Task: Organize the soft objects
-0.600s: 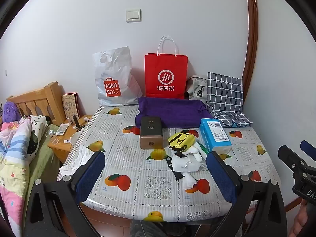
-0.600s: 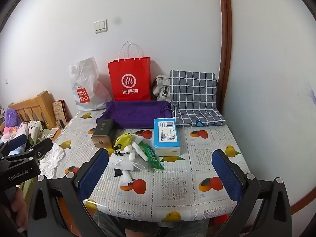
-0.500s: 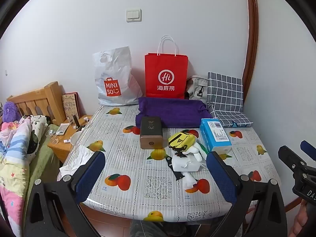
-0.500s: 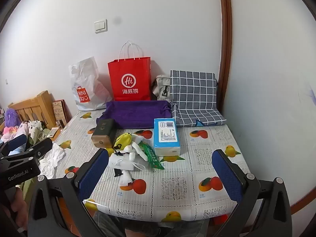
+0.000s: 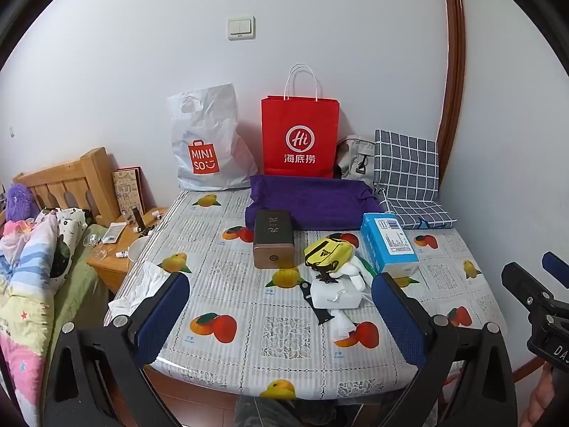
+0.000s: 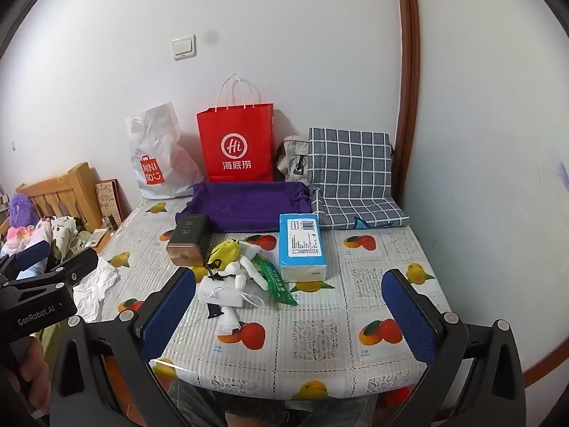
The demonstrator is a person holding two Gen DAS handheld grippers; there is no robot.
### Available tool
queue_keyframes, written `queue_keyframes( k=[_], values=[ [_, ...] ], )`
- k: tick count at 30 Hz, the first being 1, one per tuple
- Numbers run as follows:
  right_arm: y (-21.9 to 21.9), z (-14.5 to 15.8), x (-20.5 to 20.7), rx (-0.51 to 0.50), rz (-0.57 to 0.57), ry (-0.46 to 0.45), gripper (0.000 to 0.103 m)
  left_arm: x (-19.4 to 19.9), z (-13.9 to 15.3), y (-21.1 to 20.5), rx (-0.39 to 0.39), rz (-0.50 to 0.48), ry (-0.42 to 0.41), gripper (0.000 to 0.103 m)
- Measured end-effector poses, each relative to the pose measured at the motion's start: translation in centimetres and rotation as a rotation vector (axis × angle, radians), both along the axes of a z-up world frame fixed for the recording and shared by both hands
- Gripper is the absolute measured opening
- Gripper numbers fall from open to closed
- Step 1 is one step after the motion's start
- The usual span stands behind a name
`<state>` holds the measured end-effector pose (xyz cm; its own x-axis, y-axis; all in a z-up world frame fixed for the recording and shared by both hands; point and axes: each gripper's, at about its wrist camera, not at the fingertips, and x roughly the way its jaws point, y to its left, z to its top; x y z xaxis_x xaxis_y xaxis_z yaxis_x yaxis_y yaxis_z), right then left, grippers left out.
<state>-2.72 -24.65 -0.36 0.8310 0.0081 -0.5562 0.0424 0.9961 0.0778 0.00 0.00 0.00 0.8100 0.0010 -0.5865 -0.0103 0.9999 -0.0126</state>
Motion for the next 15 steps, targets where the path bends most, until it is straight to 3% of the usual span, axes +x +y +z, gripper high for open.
queue_keyframes(
  k=[15],
  values=[
    [0.20,-0.03,-0.32,-0.004,-0.004,-0.006,0.103,-0.01,0.01,0.00,0.002,0.000,0.000,0.103]
  ],
)
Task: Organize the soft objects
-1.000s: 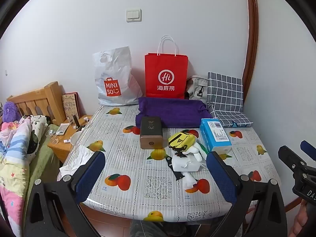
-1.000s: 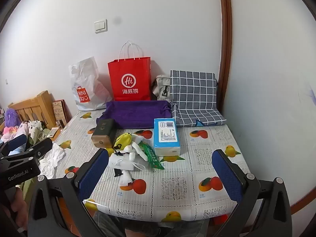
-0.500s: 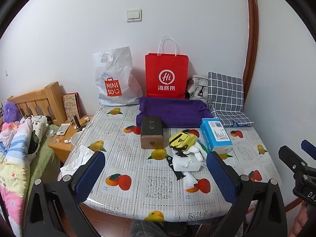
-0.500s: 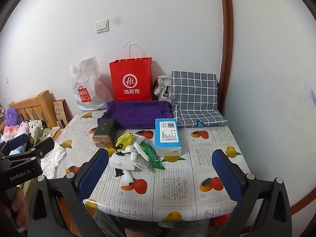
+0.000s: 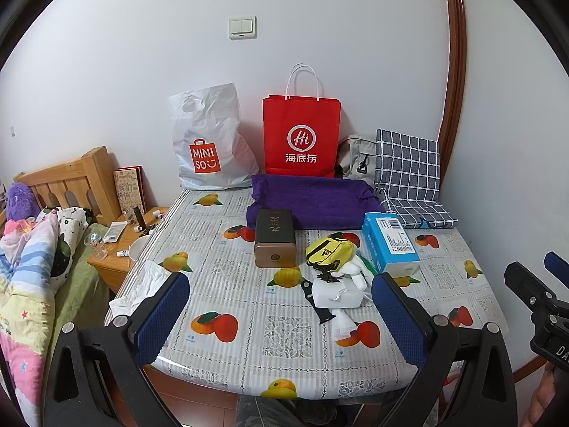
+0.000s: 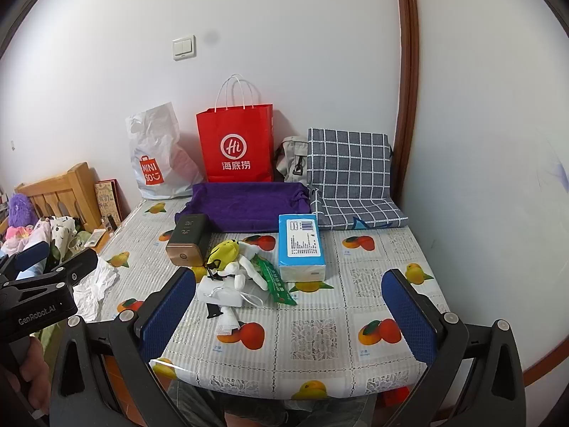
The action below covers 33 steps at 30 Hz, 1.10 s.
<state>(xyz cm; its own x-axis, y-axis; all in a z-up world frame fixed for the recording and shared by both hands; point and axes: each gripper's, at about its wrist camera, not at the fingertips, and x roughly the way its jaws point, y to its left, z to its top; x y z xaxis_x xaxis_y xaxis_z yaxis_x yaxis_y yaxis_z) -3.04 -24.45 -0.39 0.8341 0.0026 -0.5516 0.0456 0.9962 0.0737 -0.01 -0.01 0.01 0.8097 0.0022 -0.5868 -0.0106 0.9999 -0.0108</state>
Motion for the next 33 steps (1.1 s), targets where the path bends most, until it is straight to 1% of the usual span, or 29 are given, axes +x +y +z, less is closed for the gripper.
queue_keyframes(
  k=[13,15,21,26,33],
  values=[
    [0.2,-0.1,-0.1,-0.004,0.008,-0.002,0.103,0.0,0.0,0.1,0.000,0.000,-0.002,0.103],
    [0.2,-0.2,0.1,-0.005,0.009,-0.001,0.103,-0.3,-0.1,0.9,-0.002,-0.002,0.003,0.103],
    [0.1,-1.0,0.8,0.009,0.025,0.006,0.103,1.4,-1.0,0.7,-0.006,-0.005,0.027,0.103],
    [-0.2,-2.6,2.0,0.026,0.033,0.029,0.103,3.0,-2.4,1.1,-0.024,-0.006,0.064,0.103],
    [-0.7,-5.9,4.8,0.063,0.041,0.102,0.103,5.6,-5.9,1.2,-0.023,-0.011,0.127,0.102]
  ],
)
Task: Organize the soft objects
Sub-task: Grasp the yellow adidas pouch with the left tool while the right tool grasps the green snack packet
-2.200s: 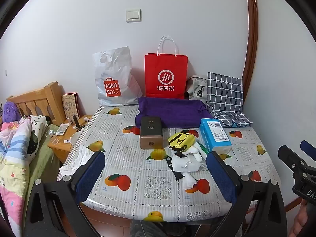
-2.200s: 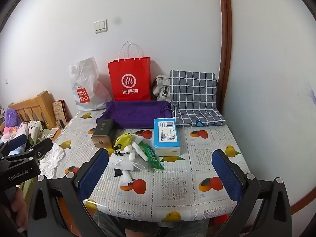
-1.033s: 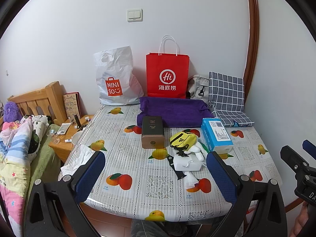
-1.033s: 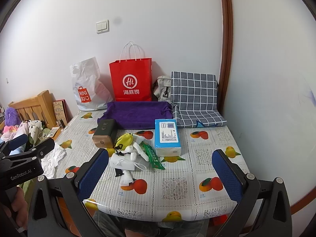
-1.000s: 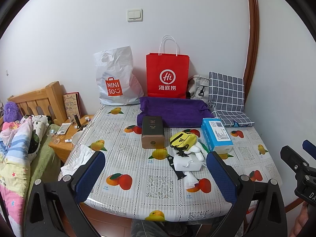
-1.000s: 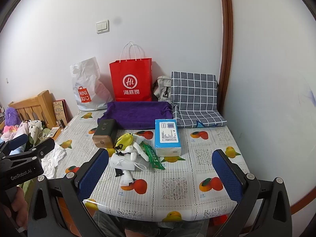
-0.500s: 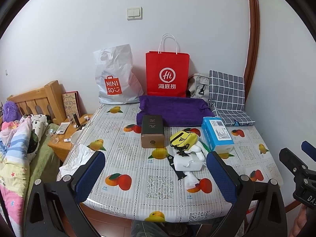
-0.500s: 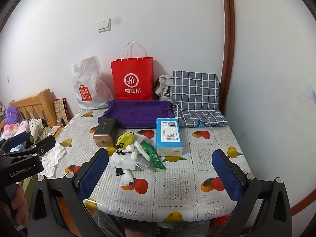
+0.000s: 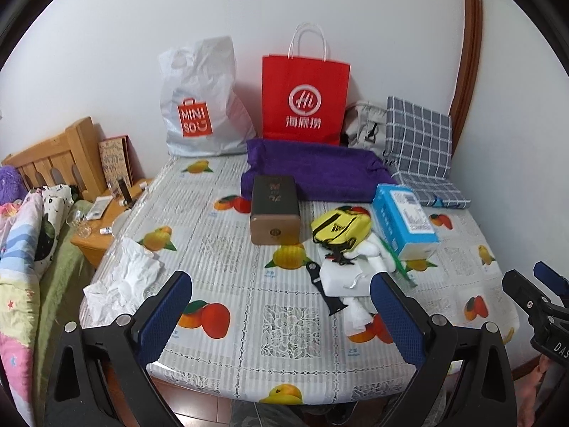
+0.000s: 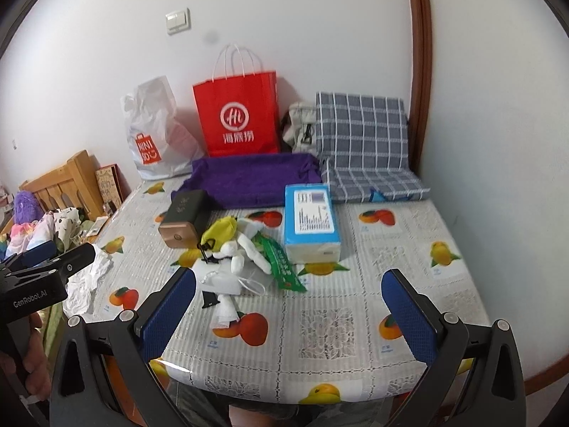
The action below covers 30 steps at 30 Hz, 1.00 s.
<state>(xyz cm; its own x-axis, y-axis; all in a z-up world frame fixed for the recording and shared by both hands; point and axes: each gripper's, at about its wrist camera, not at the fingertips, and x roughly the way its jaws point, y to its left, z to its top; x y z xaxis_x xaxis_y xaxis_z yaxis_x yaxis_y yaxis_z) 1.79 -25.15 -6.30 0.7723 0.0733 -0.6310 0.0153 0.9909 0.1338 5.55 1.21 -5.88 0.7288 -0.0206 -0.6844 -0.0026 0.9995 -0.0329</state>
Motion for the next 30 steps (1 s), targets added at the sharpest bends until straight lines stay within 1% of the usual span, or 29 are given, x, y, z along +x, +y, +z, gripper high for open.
queue_keyframes(
  k=[5,8,11,15,17,21,23,25,26,28,30],
  values=[
    [-0.3,-3.0,2.1,0.012,0.015,0.065,0.103,2.0,-2.6,-0.3,-0.005,-0.009,0.037,0.101],
    [-0.6,-4.7,3.2,0.015,0.025,0.098,0.102,3.4,-3.9,-0.9,-0.015,-0.034,0.057,0.101],
    [-1.0,-6.2,4.1,0.020,0.033,0.127,0.100,4.8,-5.1,-1.9,-0.016,-0.059,0.076,0.101],
    [-1.8,-7.8,5.2,0.030,0.034,0.154,0.098,6.3,-6.2,-3.3,-0.022,-0.102,0.096,0.100],
    [-2.3,-8.7,5.8,0.041,0.031,0.166,0.097,7.0,-6.6,-3.9,-0.023,-0.120,0.105,0.097],
    [-3.2,-10.5,7.0,0.074,0.049,0.196,0.086,8.7,-7.2,-5.1,-0.012,-0.150,0.106,0.096],
    [-3.5,-11.5,7.5,0.093,0.059,0.212,0.085,9.6,-7.3,-5.7,-0.013,-0.171,0.103,0.096],
    [-3.7,-12.4,8.2,0.107,0.071,0.223,0.081,10.6,-7.4,-6.3,-0.027,-0.187,0.101,0.096],
    [-3.7,-12.8,8.5,0.114,0.079,0.229,0.080,11.2,-7.4,-6.6,-0.035,-0.195,0.101,0.096],
    [-3.7,-13.5,9.2,0.119,0.093,0.239,0.080,12.1,-7.6,-7.1,-0.043,-0.206,0.103,0.091],
    [-3.7,-13.9,9.9,0.120,0.107,0.238,0.080,13.2,-8.0,-7.6,-0.042,-0.207,0.111,0.088]
  ],
)
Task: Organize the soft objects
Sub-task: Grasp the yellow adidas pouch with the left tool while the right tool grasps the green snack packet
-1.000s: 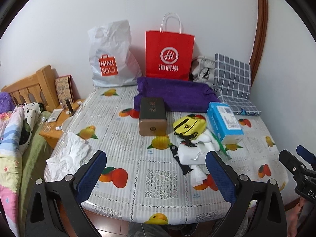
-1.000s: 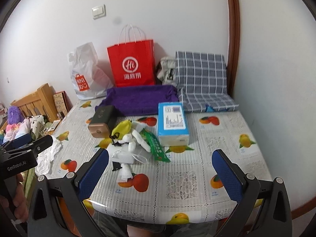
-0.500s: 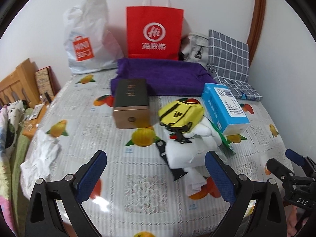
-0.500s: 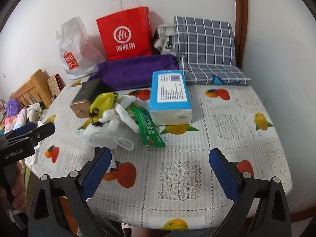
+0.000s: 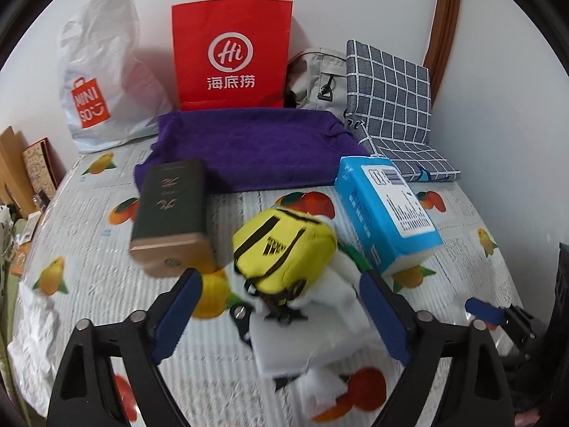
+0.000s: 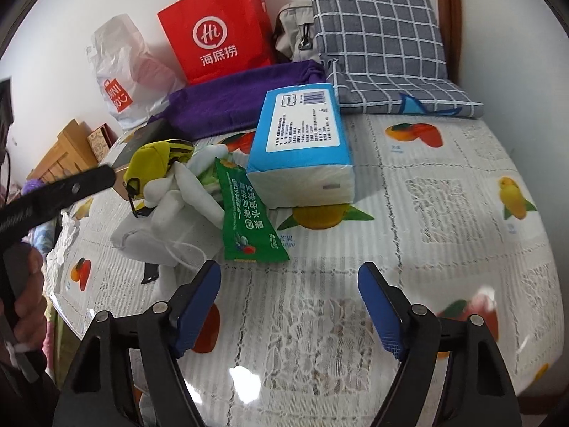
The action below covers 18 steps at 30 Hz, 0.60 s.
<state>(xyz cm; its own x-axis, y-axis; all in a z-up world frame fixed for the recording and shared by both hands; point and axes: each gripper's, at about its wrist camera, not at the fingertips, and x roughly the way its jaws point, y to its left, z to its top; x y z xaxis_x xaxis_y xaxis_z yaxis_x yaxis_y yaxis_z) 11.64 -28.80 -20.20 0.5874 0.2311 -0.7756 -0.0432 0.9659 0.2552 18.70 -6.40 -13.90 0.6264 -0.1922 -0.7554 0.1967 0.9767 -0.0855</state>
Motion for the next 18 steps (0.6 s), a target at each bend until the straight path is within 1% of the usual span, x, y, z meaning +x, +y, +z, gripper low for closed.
queue_keyframes(
  k=[2,5,6,7,8,9,10,12,14,16,18],
  values=[
    [0.1,-0.3,0.5,0.007,0.013,-0.002,0.080,1.0,-0.5,-0.5,0.001,-0.008,0.013,0.088],
    [0.2,-0.6,1.4,0.024,0.029,-0.005,0.080,2.2,-1.2,-1.1,0.006,-0.028,0.023,0.080],
    [0.3,-0.6,1.6,0.033,0.036,-0.007,0.080,2.6,-1.4,-1.3,0.006,-0.033,0.029,0.075],
    [0.4,-0.7,1.8,0.044,0.047,-0.011,0.080,3.0,-1.7,-1.4,0.005,-0.039,0.038,0.066],
    [0.6,-0.8,2.0,0.052,0.057,-0.015,0.080,3.3,-1.9,-1.5,0.000,-0.048,0.049,0.060],
    [0.8,-0.9,2.3,0.055,0.064,-0.016,0.080,3.7,-2.2,-1.5,-0.015,-0.052,0.060,0.046],
    [1.2,-1.0,2.6,0.051,0.072,-0.015,0.080,3.9,-2.4,-1.3,-0.035,-0.053,0.072,0.035],
    [1.9,-1.2,3.2,0.032,0.088,-0.014,0.080,4.0,-2.8,-1.3,-0.053,-0.072,0.082,0.033],
    [2.6,-1.6,3.7,0.017,0.108,-0.012,0.079,3.7,-2.8,-1.4,-0.031,-0.090,0.067,0.030],
    [3.0,-2.1,4.1,0.007,0.121,-0.004,0.073,3.5,-2.5,-1.3,-0.023,-0.096,0.061,0.027],
    [3.3,-2.6,4.7,0.009,0.133,0.015,0.055,3.2,-2.0,-1.0,-0.028,-0.101,0.055,0.025]
  ],
)
